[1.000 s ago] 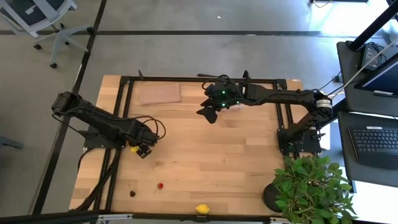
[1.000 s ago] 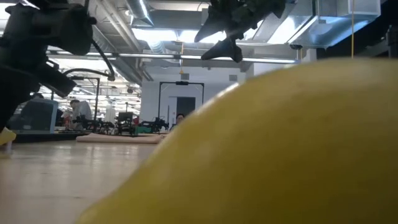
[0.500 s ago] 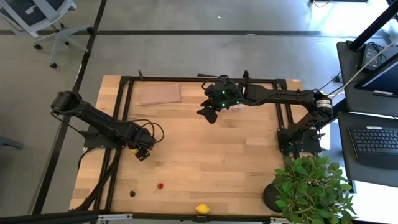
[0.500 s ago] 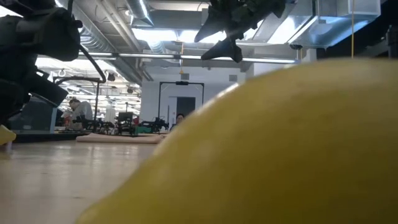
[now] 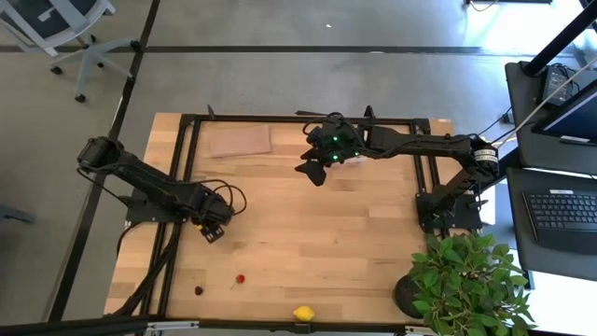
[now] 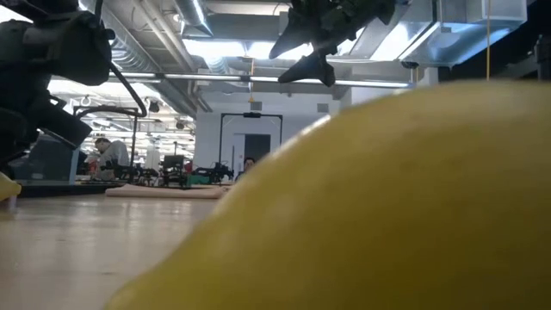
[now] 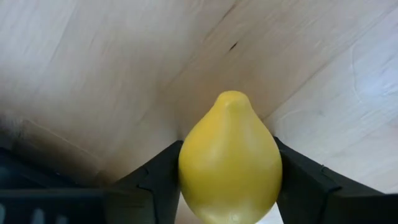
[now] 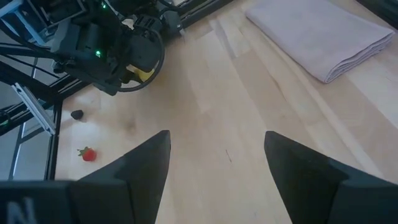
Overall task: Pick and placing Produce into tupperware
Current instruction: Put the left lemon into the transparent bin
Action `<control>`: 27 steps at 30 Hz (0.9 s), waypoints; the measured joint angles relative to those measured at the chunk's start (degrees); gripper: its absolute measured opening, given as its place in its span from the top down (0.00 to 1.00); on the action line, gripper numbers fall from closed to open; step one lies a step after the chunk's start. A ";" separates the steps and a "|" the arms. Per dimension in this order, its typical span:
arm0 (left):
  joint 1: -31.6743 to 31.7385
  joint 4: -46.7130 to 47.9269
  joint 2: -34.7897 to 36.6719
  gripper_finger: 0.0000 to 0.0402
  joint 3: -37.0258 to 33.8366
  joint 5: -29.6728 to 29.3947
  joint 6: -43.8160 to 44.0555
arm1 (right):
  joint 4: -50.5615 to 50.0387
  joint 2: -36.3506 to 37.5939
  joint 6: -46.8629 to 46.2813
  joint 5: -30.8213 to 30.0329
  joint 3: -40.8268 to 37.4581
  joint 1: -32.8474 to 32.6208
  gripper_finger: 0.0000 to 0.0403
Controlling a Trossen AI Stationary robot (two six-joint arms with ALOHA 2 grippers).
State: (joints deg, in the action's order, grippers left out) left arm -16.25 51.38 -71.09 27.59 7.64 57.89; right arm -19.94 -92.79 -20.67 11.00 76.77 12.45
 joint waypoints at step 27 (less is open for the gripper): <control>7.78 -14.18 3.77 0.51 19.30 -14.32 -27.77 | -8.77 -0.07 -10.24 0.12 -0.07 -0.84 0.35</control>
State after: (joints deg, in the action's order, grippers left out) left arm -8.47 37.20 -67.32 46.89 -6.68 30.12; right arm -28.71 -92.86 -30.91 11.13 76.71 11.61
